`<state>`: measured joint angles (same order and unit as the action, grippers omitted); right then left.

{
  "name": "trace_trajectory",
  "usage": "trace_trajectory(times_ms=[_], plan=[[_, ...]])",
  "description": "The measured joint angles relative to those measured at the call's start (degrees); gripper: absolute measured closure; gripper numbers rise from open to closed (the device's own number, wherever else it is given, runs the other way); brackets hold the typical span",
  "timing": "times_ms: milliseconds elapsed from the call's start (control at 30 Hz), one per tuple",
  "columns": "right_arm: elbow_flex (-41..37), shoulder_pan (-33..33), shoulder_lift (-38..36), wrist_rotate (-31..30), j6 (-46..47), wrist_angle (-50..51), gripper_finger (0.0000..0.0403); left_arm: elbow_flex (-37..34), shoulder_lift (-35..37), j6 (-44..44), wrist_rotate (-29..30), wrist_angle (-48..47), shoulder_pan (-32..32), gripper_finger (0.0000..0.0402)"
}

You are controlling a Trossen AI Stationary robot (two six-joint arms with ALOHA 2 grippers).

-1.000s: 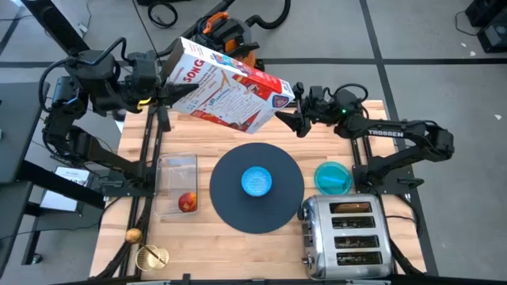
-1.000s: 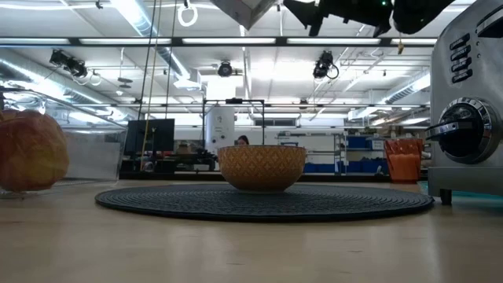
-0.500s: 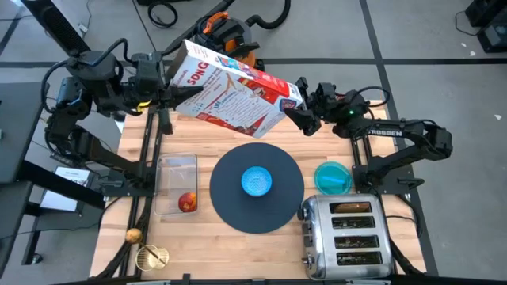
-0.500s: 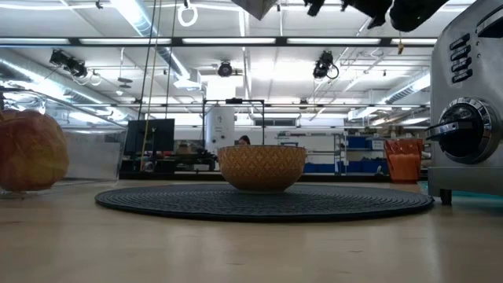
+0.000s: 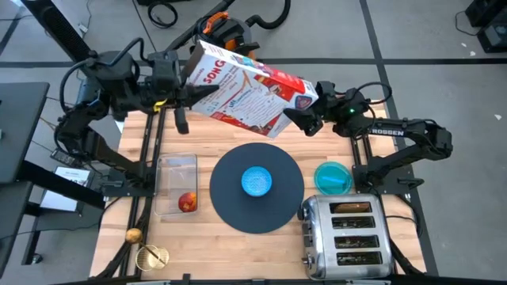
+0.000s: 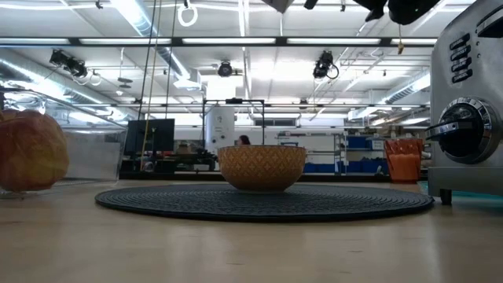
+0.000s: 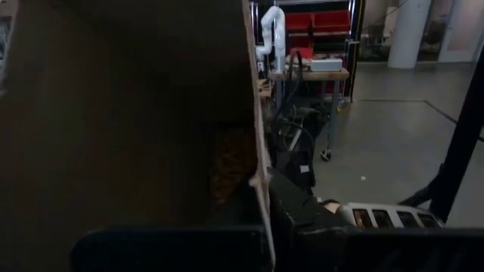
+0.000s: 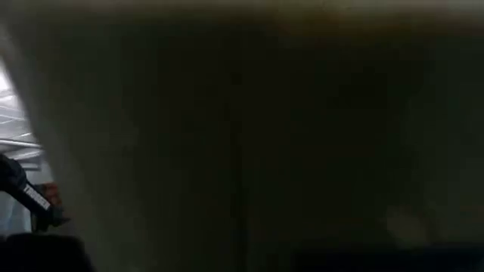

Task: Arrange a breakfast setting
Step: Pour the cereal from the cereal box into a blue bowl

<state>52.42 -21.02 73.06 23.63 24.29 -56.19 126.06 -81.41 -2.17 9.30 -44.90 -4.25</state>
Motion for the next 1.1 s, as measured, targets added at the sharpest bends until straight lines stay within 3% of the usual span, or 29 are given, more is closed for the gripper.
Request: trace_trajectory(times_ms=[700, 1100], plan=[[0.00, 0.02, -0.02, -1.04, -1.00, -0.70, 0.0062, -0.06, -0.01, -0.83, 0.04, 2.88, -0.02, 0.0401], [0.00, 0.00, -0.04, -1.66, -1.67, -0.76, 0.0128, -0.04, -0.37, -2.02, 0.04, 3.23, -0.02, 0.0401]])
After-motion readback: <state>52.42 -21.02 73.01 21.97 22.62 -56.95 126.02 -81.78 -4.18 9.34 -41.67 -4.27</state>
